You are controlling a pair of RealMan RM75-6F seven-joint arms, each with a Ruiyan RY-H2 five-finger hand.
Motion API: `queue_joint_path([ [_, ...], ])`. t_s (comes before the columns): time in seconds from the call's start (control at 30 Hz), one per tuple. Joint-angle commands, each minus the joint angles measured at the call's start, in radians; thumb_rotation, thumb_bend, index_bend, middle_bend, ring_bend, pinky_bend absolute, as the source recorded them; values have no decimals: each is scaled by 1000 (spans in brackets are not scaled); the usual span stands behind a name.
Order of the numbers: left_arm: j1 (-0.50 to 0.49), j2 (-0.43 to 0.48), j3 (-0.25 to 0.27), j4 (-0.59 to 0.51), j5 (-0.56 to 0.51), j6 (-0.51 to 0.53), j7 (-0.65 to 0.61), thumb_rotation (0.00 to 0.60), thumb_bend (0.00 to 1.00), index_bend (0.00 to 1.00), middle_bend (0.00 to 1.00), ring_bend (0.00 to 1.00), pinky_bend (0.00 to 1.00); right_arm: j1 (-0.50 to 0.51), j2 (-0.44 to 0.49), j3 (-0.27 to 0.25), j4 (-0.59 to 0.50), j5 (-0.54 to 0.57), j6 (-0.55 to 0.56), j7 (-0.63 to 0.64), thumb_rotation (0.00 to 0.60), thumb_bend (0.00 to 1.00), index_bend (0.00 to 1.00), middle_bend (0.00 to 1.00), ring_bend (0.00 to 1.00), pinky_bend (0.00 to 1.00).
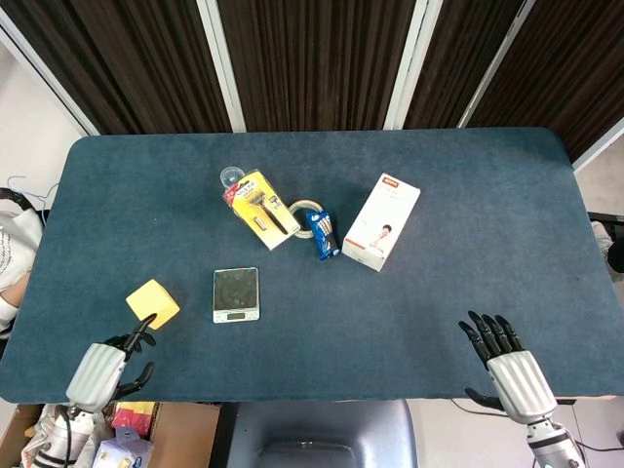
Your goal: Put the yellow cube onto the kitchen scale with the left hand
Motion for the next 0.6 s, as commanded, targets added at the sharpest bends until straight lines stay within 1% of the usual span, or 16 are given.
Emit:
queue_joint_path([
  [0.03,-80,-56,-11,-23,-62,-167,-43,600,494,161,969,1000,1000,3,-6,6,13,-12,17,26,600,187,0,0,0,0],
  [0.13,-97,-95,-31,-5,-92,-202,50,600,531,195,997,1000,1000,4,-7,6,19,-14,19,39,600,191,0,0,0,0],
  [0.23,-106,-134,-47,5,-129,-230,143,600,580,220,1000,1000,1000,7,-10,7,23,-12,13,41,600,191,0,0,0,0],
  [0.43,-136,-161,-80,-4,-211,-299,186,600,626,188,1000,1000,1000,12,-14,3,22,-9,-3,28,600,192,0,0,0,0],
  [0.6,-154,-180,-88,4,-257,-341,221,600,650,180,1000,1000,1000,15,-13,3,19,-8,-8,29,600,192,0,0,0,0],
])
